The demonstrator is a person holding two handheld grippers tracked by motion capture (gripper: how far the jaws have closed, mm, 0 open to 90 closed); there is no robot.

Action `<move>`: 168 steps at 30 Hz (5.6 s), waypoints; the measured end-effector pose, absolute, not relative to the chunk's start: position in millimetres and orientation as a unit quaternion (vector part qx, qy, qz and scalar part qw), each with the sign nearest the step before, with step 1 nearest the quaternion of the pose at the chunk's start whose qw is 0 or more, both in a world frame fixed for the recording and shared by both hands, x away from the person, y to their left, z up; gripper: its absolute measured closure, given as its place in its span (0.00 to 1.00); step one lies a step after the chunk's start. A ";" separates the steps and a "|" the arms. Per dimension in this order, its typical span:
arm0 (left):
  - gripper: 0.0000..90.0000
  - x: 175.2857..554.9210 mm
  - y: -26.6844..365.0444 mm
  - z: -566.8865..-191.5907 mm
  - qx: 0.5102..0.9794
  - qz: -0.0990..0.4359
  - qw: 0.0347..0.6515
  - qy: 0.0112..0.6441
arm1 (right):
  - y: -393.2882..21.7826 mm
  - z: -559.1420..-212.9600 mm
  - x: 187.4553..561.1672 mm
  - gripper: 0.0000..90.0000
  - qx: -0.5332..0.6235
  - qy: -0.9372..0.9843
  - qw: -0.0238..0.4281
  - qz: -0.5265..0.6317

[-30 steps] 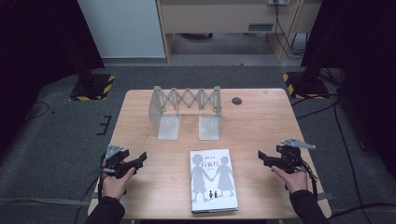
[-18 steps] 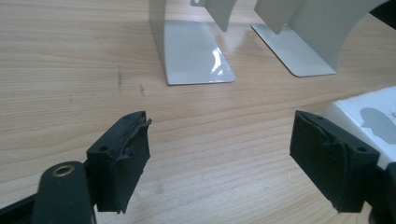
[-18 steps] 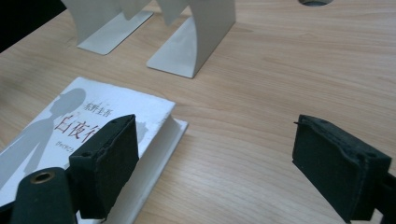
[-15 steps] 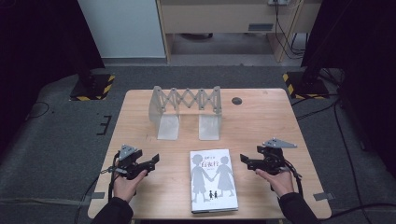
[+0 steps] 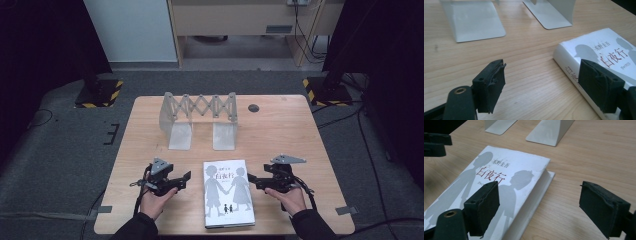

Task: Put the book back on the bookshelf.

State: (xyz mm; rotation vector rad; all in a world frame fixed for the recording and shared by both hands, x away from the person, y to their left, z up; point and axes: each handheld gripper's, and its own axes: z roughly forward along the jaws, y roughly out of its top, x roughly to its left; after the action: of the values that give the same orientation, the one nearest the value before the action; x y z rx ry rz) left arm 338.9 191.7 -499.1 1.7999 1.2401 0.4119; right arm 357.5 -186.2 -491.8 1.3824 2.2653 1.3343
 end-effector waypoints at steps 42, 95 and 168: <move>0.25 330.0 124.7 -520.6 0.757 0.089 0.472 0.443 | -156.2 -510.4 355.0 0.41 0.438 0.769 0.016 0.465; 0.19 332.3 131.1 -522.0 0.758 0.070 0.487 0.428 | -155.5 -506.9 362.3 0.57 0.413 0.756 -0.050 0.505; 0.00 337.0 126.1 -529.8 0.748 -0.022 0.530 0.399 | -180.6 -475.2 365.9 0.87 0.388 0.715 -0.084 0.575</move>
State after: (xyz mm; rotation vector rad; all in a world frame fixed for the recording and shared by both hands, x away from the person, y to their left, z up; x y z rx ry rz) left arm 337.0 126.1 -529.8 1.7861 0.9537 -0.0531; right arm 365.9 -180.6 -475.2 1.2902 2.3763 1.9088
